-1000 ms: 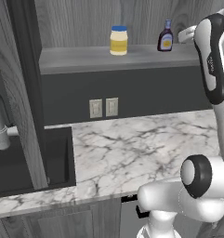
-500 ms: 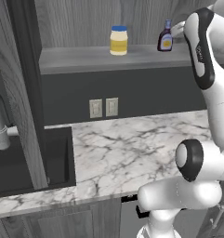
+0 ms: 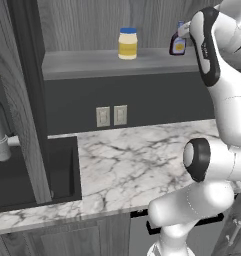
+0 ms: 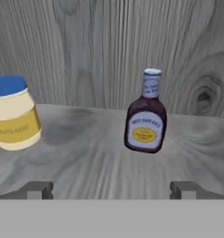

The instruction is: Move the mayonnaise and condiment bottle from the cabinet to the dining counter.

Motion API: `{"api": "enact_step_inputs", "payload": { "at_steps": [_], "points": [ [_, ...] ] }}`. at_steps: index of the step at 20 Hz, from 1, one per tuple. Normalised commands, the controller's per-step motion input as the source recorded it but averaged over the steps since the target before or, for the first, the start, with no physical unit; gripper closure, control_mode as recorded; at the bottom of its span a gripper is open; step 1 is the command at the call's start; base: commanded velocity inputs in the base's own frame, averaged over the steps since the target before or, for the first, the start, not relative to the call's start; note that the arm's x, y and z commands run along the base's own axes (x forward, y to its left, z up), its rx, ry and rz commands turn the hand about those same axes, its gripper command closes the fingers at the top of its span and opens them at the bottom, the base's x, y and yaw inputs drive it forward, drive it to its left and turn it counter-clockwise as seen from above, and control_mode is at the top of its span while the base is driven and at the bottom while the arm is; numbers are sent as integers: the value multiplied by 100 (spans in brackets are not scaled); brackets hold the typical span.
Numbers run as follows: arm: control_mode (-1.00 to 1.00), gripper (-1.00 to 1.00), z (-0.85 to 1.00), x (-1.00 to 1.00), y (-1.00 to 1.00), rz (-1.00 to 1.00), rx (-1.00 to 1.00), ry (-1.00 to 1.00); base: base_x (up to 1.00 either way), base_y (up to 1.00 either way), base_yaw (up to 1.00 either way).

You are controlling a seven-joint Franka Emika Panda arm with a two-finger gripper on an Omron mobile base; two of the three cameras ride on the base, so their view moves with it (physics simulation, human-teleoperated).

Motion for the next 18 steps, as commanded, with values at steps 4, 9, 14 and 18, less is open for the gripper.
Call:
{"api": "enact_step_inputs", "payload": {
  "at_steps": [4,9,14,18],
  "points": [
    [-100,-100,0,19,-16,0,0,0,0,0,0],
    [-100,-100,0,18,-17,0,0,0,0,0,0],
    [-100,-100,0,25,-1,0,0,0,0,0,0],
    [-100,-100,0,23,0,0,0,0,0,0,0]
  ]
}}
